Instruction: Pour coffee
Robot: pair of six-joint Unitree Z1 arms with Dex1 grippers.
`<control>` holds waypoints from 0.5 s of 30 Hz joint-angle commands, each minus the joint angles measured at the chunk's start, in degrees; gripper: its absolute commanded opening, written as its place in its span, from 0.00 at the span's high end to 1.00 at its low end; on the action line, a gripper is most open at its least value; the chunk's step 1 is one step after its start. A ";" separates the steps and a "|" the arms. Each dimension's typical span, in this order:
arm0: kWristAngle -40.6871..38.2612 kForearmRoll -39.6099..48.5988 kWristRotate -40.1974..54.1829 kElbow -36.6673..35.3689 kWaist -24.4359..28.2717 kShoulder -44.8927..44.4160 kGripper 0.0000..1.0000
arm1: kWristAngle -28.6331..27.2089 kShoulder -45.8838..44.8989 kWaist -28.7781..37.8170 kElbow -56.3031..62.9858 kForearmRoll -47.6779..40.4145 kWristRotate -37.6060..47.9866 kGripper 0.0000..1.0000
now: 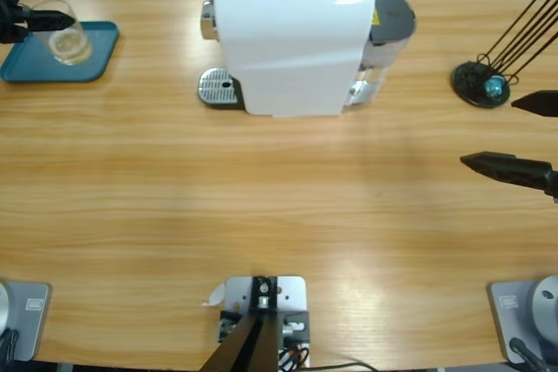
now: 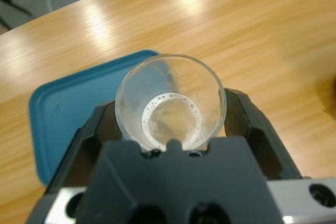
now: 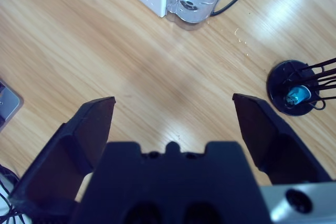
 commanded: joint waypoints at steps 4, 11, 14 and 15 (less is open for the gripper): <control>3.67 -12.34 -6.24 1.21 5.05 9.49 1.00 | 0.08 0.18 0.47 0.27 -0.24 -1.06 0.02; 3.48 -17.79 -6.93 1.45 5.50 14.41 1.00 | 0.08 1.07 0.47 0.00 -0.15 -1.06 0.00; 3.39 -18.55 -6.98 1.96 5.50 15.66 1.00 | 0.08 1.23 0.47 -0.08 -0.15 -1.06 0.00; 3.39 -18.67 -7.08 2.10 5.50 15.98 1.00 | 0.08 1.23 0.47 -0.08 -0.12 -1.06 0.00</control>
